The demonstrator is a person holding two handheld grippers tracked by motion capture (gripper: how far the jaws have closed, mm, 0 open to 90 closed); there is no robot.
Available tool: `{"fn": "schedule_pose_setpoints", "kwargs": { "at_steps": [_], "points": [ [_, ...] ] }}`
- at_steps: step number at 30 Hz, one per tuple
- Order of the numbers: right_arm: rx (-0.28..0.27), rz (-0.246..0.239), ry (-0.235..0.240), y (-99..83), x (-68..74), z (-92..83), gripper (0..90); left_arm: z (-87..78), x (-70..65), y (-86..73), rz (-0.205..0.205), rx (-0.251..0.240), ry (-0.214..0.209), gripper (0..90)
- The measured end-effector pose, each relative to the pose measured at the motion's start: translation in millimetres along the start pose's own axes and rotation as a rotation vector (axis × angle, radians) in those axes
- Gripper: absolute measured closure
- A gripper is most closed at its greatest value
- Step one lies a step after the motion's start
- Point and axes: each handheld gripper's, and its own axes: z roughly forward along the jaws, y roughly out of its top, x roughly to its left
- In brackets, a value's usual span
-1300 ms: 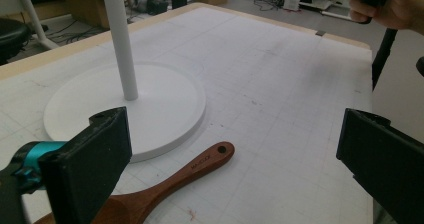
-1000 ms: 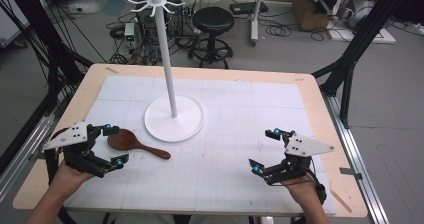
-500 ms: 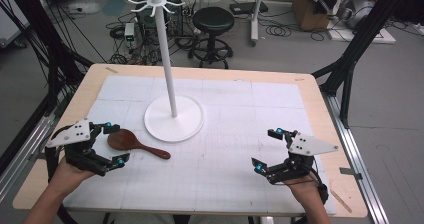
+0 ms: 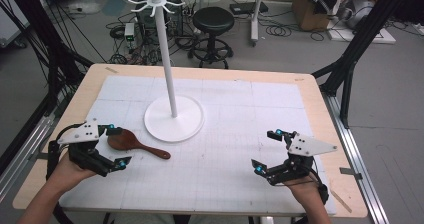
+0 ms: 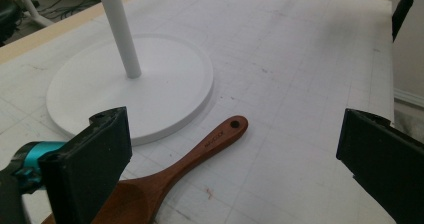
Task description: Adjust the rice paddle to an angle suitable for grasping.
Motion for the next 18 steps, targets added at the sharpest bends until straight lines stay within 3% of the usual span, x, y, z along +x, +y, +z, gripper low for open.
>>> {"fn": "schedule_pose_setpoints", "kwargs": {
  "at_steps": [7, 18],
  "points": [
    [0.007, -0.005, 0.004, -0.6, -0.7, 0.7, 0.3, 0.9, 4.1, -1.1, 0.027, 0.053, 0.0, 1.7],
    [0.019, -0.002, 0.012, -2.9, -0.8, 0.4, 0.3, 4.9, 9.5, -2.7, 0.076, 0.176, 0.004, 1.7]
  ]
}}
